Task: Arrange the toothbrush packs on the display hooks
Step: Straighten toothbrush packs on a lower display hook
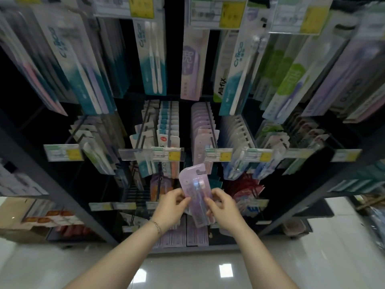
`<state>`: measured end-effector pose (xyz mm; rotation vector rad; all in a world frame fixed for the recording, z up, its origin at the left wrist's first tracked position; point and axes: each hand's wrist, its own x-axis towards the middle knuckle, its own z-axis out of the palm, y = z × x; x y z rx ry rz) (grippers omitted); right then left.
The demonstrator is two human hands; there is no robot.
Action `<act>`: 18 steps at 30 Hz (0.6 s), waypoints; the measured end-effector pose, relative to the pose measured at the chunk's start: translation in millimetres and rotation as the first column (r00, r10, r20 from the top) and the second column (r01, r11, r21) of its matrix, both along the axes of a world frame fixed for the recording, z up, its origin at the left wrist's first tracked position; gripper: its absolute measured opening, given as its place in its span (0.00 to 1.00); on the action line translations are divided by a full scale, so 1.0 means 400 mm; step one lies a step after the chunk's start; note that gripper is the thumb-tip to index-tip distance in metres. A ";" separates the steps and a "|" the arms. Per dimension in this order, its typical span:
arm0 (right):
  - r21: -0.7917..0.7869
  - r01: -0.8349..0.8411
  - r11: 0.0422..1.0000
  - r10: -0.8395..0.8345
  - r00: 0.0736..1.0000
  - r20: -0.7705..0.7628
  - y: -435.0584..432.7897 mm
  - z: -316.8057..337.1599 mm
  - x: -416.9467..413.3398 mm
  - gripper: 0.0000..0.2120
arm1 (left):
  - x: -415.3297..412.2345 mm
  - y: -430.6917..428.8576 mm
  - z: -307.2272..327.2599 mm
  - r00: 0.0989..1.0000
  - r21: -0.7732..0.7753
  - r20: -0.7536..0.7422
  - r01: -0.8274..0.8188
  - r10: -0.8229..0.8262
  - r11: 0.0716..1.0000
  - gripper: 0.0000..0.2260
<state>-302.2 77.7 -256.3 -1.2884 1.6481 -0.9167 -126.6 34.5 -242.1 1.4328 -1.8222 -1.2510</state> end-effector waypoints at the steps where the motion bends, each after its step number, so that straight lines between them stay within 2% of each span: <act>1: 0.003 -0.007 1.000 0.007 1.000 0.000 -0.008 -0.007 -0.005 0.02 | -0.004 -0.007 -0.010 1.000 0.030 -0.012 -0.008 0.008 1.000 0.05; 5: 0.046 -0.019 0.999 0.020 1.000 -0.018 -0.048 -0.032 -0.023 0.03 | -0.022 -0.041 -0.033 0.999 0.094 -0.040 -0.022 0.026 0.995 0.06; 10: 0.091 -0.034 0.995 0.034 0.999 -0.002 -0.111 -0.055 -0.045 0.06 | -0.050 -0.099 -0.056 0.997 0.137 0.006 -0.073 0.073 0.988 0.06; 15: -0.022 -0.027 0.999 0.025 0.995 -0.095 -0.165 -0.049 -0.079 0.05 | -0.080 -0.143 -0.055 0.992 0.057 -0.026 -0.118 0.120 0.991 0.07; 18: -0.078 0.024 0.997 -0.029 0.998 -0.057 -0.186 -0.036 -0.088 0.03 | -0.099 -0.156 -0.034 0.990 0.000 -0.044 -0.135 0.135 0.991 0.11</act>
